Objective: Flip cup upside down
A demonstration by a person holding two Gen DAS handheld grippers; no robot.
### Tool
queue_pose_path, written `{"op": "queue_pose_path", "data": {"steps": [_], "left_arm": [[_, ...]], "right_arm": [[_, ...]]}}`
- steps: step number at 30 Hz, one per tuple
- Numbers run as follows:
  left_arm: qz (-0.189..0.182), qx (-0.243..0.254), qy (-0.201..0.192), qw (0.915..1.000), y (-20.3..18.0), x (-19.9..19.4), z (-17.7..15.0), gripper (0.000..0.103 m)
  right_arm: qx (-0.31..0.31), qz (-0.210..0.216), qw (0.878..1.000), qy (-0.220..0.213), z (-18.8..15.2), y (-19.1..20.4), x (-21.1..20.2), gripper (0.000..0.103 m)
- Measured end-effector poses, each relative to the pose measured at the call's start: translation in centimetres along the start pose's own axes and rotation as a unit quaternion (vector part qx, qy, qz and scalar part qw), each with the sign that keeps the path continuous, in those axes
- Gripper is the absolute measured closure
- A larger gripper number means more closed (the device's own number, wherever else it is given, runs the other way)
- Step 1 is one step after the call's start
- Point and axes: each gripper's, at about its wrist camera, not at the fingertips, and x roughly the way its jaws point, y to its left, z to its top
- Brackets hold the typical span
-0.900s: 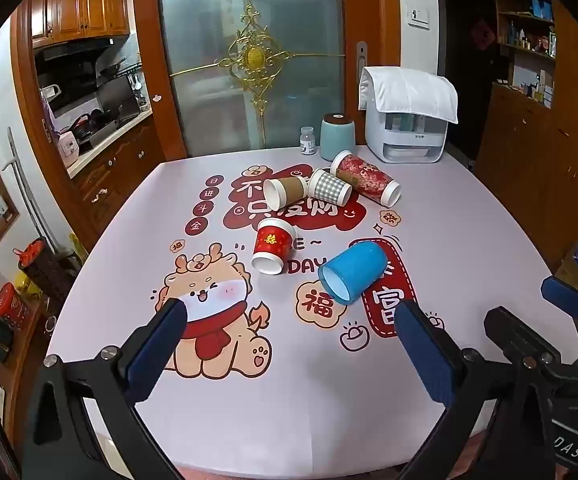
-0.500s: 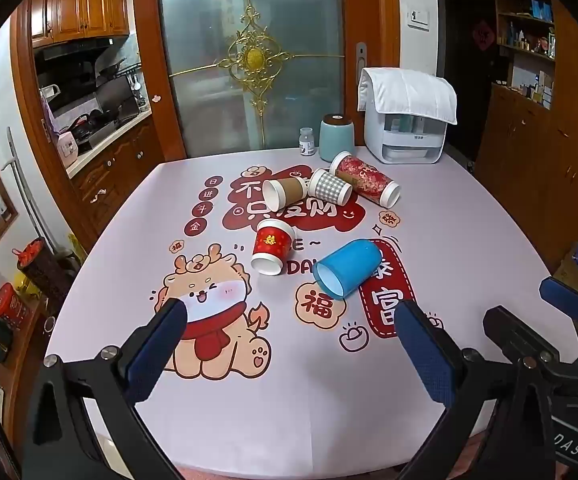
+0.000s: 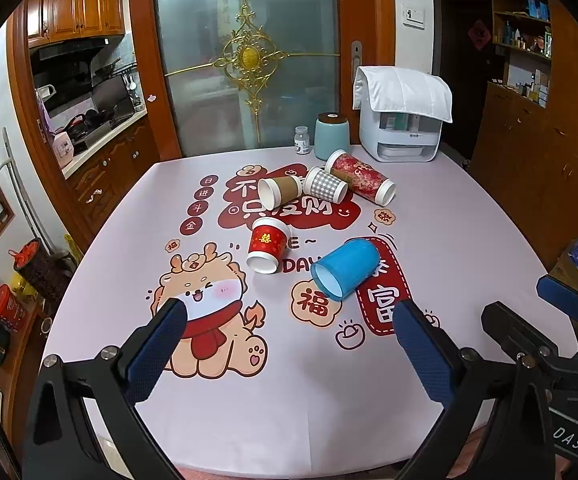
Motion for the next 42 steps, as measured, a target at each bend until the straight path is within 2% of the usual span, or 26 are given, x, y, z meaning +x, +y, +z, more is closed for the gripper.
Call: {"op": "queue_pose_path", "data": {"steps": [42], "left_arm": [[-0.010, -0.007, 0.007, 0.9999, 0.31, 0.34, -0.42, 0.002]], "right_arm": [[0.005, 0.003, 1.000, -0.005, 0.43, -0.23, -0.10, 0.017]]}}
